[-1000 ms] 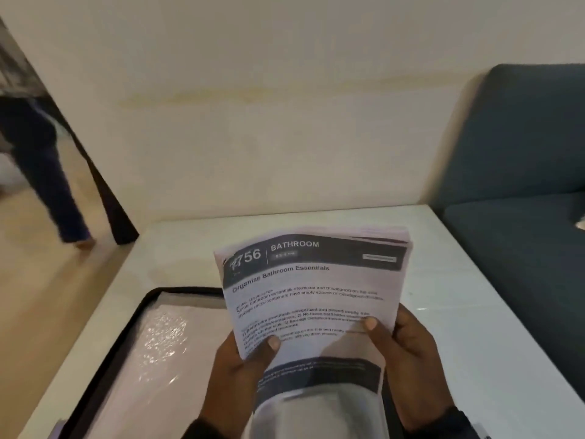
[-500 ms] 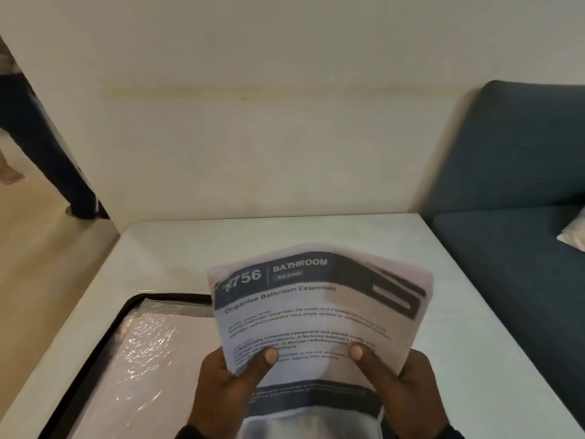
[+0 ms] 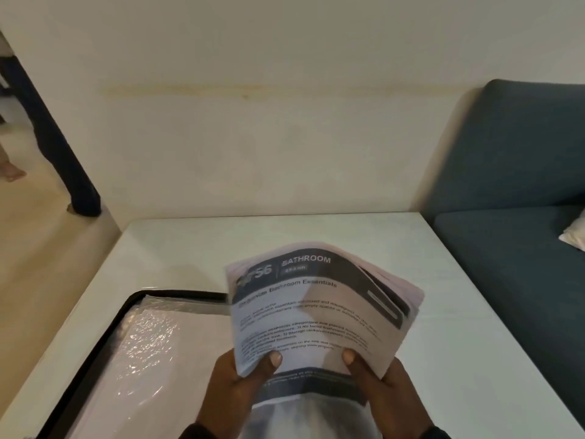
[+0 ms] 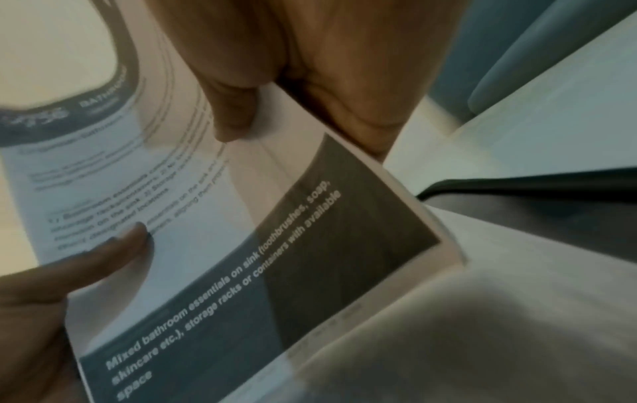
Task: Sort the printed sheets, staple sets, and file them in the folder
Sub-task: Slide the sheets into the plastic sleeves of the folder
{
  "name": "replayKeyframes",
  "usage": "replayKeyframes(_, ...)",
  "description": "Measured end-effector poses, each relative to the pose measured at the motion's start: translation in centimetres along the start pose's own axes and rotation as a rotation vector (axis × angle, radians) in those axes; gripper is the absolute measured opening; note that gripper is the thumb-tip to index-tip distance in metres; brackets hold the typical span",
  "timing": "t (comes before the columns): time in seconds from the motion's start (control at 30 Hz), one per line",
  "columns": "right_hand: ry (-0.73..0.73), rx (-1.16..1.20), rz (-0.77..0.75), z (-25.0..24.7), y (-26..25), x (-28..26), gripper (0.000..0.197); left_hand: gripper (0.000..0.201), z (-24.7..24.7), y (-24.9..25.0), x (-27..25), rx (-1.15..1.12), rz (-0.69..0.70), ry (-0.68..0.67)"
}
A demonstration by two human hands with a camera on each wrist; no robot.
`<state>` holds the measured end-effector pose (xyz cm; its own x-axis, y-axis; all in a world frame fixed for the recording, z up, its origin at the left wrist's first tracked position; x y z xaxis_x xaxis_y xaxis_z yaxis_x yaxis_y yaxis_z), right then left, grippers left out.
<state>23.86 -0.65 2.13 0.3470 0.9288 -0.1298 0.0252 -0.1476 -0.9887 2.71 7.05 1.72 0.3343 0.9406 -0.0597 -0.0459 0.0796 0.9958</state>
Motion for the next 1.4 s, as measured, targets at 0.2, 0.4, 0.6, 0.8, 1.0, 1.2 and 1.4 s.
replayKeyframes(0.2, -0.025, -0.057, 0.069, -0.3, 0.4, 0.3, 0.029, 0.031, 0.1, -0.5, 0.2, 0.08, -0.044, -0.024)
replayKeyframes(0.4, 0.006, -0.139, -0.051, -2.0, -1.9, 0.4, 0.021, 0.029, -0.6, -0.1, 0.1, 0.093, -0.146, -0.131)
replayKeyframes(0.6, -0.205, -0.289, 0.142, -3.2, -4.2, 1.5, 0.021, 0.027, -1.6, 0.2, 0.4, 0.083, -0.193, -0.129)
replayKeyframes(0.8, -0.358, -0.178, 0.284, -3.7, -5.6, 2.4, 0.025, 0.026, -1.6, 0.3, 0.4, 0.113, -0.243, -0.176)
replayKeyframes(1.0, -0.402, -0.208, 0.345, -4.9, -5.2, 2.7, 0.03, 0.022, -0.2, 0.7, 0.2, 0.119, -0.213, -0.194)
replayKeyframes(1.2, -0.158, -0.144, 0.284, -7.6, -3.3, 1.8, 0.019, 0.027, -0.2, 1.5, 0.6, 0.044, -0.208, -0.163)
replayKeyframes(1.4, 0.372, -0.007, 0.232, -9.9, 0.7, -0.7, 0.026, 0.013, -3.0, -0.1, 2.8, 0.633, -0.032, 0.037)
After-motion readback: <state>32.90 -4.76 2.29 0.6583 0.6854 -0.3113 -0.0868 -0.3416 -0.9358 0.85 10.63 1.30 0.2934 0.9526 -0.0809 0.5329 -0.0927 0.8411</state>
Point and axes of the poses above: each hand's wrist, its own x-axis towards the middle knuckle, its own z-axis out of the palm, y = z × x, the point moved 3 cm from there along x, towards the middle knuckle, and after that the axes turned 3 degrees about -y, right-handed, at the moved point
